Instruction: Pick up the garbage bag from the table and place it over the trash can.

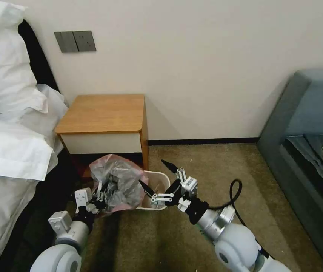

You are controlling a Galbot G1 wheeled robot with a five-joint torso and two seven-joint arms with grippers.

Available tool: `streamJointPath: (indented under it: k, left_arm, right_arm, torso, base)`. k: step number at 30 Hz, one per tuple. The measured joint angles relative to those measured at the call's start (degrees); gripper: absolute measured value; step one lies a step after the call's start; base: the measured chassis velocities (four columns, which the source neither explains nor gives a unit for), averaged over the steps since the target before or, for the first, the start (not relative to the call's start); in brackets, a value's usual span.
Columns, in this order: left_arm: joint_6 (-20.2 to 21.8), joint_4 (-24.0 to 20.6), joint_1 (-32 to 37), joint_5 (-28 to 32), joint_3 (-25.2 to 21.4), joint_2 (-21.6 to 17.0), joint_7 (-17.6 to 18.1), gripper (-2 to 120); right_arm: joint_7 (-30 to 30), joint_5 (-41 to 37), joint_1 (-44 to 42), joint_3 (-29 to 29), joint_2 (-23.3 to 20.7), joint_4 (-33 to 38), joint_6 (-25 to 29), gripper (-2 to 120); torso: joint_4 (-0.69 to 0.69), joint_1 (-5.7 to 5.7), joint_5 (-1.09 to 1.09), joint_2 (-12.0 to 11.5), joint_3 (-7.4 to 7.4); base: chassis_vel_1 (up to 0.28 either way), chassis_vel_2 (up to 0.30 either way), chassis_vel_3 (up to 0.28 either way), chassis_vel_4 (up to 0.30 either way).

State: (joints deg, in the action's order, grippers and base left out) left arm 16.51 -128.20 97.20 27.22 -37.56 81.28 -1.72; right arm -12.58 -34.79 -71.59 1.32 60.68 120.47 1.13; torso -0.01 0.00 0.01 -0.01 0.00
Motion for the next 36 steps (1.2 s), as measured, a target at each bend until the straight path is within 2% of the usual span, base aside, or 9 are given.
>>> streamJointPath:
  k: [4, 11, 20, 24, 29, 31, 32, 35, 36]
  left_arm:
    - [-3.10, -0.33, 0.65, -1.72, 0.13, 0.64, -1.82, 12]
    - [-7.28, 0.03, 1.36, -3.00, 0.36, 1.77, -5.09, 12]
    - [-9.08, 1.14, 1.64, -3.46, 0.34, 1.86, -7.00, 12]
    - [-9.15, 1.15, 1.56, -3.42, 0.41, 1.99, -7.37, 12]
    - [-9.16, 1.15, 1.41, -3.38, 0.81, 2.55, -7.49, 12]
    - [-9.16, 1.15, 1.41, -3.38, 0.81, 2.55, -7.49, 12]
    - [-9.20, 1.16, 1.32, -3.31, 0.82, 2.74, -7.52, 12]
    - [-9.36, 1.16, 1.24, -3.15, 0.61, 2.50, -7.57, 12]
    - [-9.36, 1.16, 1.24, -3.15, 0.61, 2.50, -7.57, 12]
  right_arm:
    - [-0.24, 0.26, 5.33, -0.41, -2.25, -2.18, -1.10, 100]
    - [-2.32, -0.35, 14.64, -4.93, -6.37, -7.11, -2.21, 100]
    - [-2.96, -0.22, 19.26, -9.07, -5.55, -10.52, -2.38, 97]
    - [-2.94, -0.18, 20.84, -10.23, -4.95, -11.59, -2.39, 89]
    - [-2.92, -0.08, 22.01, -11.56, -4.34, -12.70, -2.50, 71]
    - [-2.92, -0.08, 22.01, -11.56, -4.34, -12.70, -2.50, 71]
    - [-2.92, 0.16, 22.02, -11.80, -4.09, -12.89, -2.50, 59]
    - [-2.87, 0.31, 21.88, -11.91, -4.16, -12.76, -2.46, 45]
    - [-2.87, 0.31, 21.88, -11.91, -4.16, -12.76, -2.46, 45]
  torso:
    - [0.02, 0.00, -0.01, 0.00, 0.00]
    - [0.01, 0.00, -0.01, 0.00, 0.01]
    - [0.01, 0.00, -0.01, 0.00, 0.00]
    - [0.01, 0.00, -0.01, 0.00, 0.01]
    - [0.01, 0.00, -0.01, 0.00, 0.00]
    - [0.01, 0.00, -0.01, 0.00, 0.00]
    - [0.01, 0.00, -0.01, 0.00, 0.00]
    - [0.01, 0.00, -0.01, 0.00, 0.00]
    - [0.01, 0.00, -0.01, 0.00, 0.00]
  base:
    - [0.000, 0.000, 0.000, 0.000]
    - [0.000, 0.000, 0.000, 0.000]
    - [0.000, 0.000, 0.000, 0.000]
    - [0.000, 0.000, 0.000, 0.000]
    - [0.000, 0.000, 0.000, 0.000]
    - [0.000, 0.000, 0.000, 0.000]
    - [0.000, 0.000, 0.000, 0.000]
    - [0.000, 0.000, 0.000, 0.000]
    - [0.000, 0.000, 0.000, 0.000]
